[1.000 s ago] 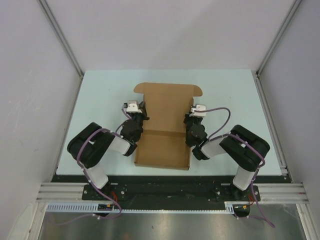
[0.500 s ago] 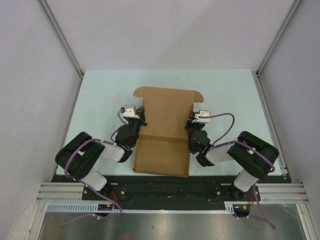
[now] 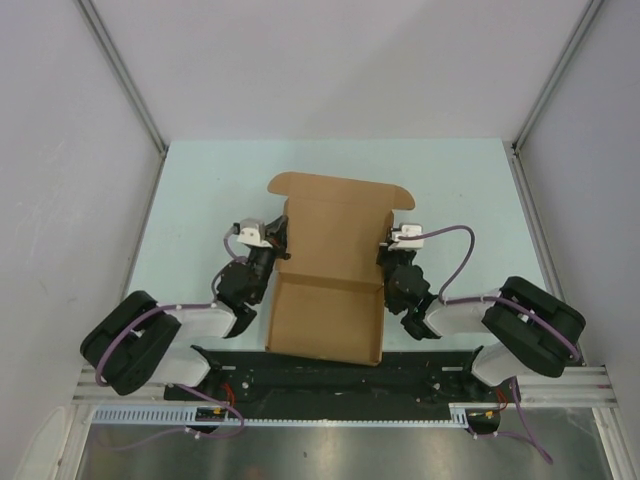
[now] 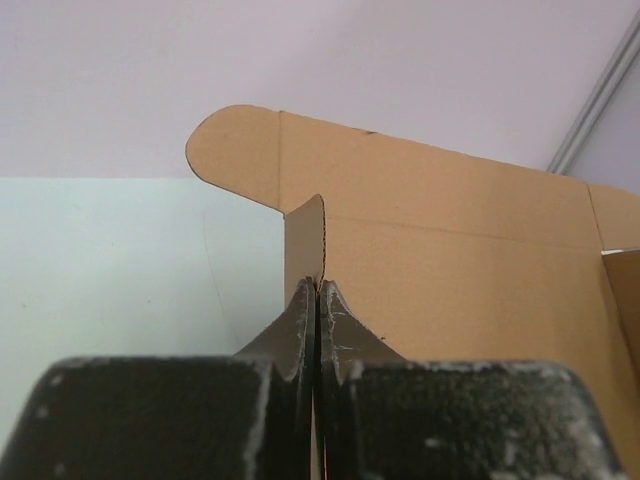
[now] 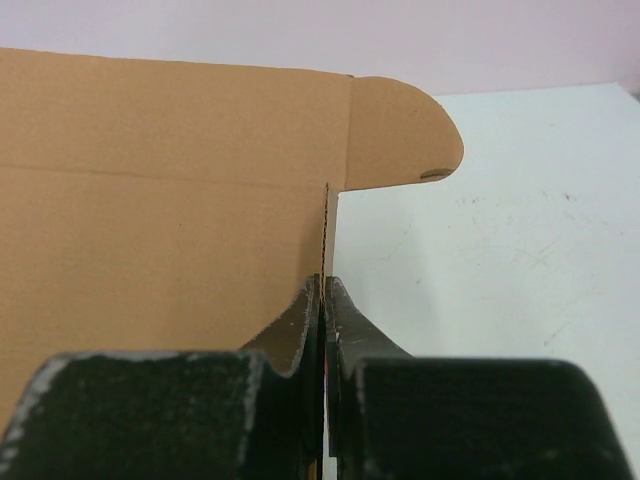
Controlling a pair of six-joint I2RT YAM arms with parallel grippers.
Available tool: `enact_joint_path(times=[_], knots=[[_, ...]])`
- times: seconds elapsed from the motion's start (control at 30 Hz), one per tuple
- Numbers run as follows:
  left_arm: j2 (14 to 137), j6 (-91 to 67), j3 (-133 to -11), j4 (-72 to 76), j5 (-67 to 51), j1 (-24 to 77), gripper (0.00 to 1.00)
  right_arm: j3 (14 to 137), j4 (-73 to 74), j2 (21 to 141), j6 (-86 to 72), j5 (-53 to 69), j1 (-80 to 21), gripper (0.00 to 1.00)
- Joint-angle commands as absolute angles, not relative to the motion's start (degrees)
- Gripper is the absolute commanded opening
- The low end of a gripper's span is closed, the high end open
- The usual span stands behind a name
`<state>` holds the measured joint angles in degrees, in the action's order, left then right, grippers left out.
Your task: Fold the paper box
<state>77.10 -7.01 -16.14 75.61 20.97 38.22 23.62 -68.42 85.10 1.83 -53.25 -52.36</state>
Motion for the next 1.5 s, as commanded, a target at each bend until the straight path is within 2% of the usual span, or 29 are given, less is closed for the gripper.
enact_joint_path(times=[0.0, 0.13, 0.27, 0.47, 0.67, 0.77, 1.03, 1.17, 1.33, 1.47], knots=[[74.10, -5.81, -17.49, 98.88, 11.96, 40.25, 0.00, 24.43, -74.00, 82.44, 6.94, -46.06, -54.32, 0.00], [73.74, -5.10, -16.70, 98.88, 10.99, 40.43, 0.00, 24.00, -76.98, 83.14, 8.96, -47.02, -54.14, 0.00], [77.16, -1.68, -21.33, 98.96, 11.52, 39.90, 0.00, 26.00, -85.60, 86.66, 16.08, -44.39, -52.39, 0.00], [86.38, -0.18, -32.32, 98.96, 5.37, 37.54, 0.00, 32.24, -81.47, 88.06, 12.57, -38.68, -45.45, 0.00], [97.20, -5.80, -43.92, 98.96, 1.15, 31.47, 0.00, 39.72, -76.30, 91.67, 6.16, -33.07, -37.37, 0.00], [99.58, -5.45, -47.19, 98.96, -1.13, 30.59, 0.01, 42.01, -76.20, 93.16, 7.47, -30.42, -37.00, 0.00], [99.76, 2.97, -41.14, 98.97, -0.97, 32.69, 0.03, 38.85, -89.37, 101.85, 16.25, -29.62, -41.48, 0.00], [98.79, 12.54, -39.64, 99.05, -2.28, 35.50, 0.02, 38.41, -91.58, 104.59, 17.85, -31.81, -43.15, 0.00], [98.17, 14.94, -40.34, 99.05, -4.74, 36.30, 0.02, 37.97, -91.67, 103.63, 17.40, -31.82, -42.89, 0.01], [97.56, 15.12, -40.34, 99.05, -5.80, 36.47, 0.03, 37.79, -91.67, 101.78, 18.10, -31.29, -42.36, 0.12]])
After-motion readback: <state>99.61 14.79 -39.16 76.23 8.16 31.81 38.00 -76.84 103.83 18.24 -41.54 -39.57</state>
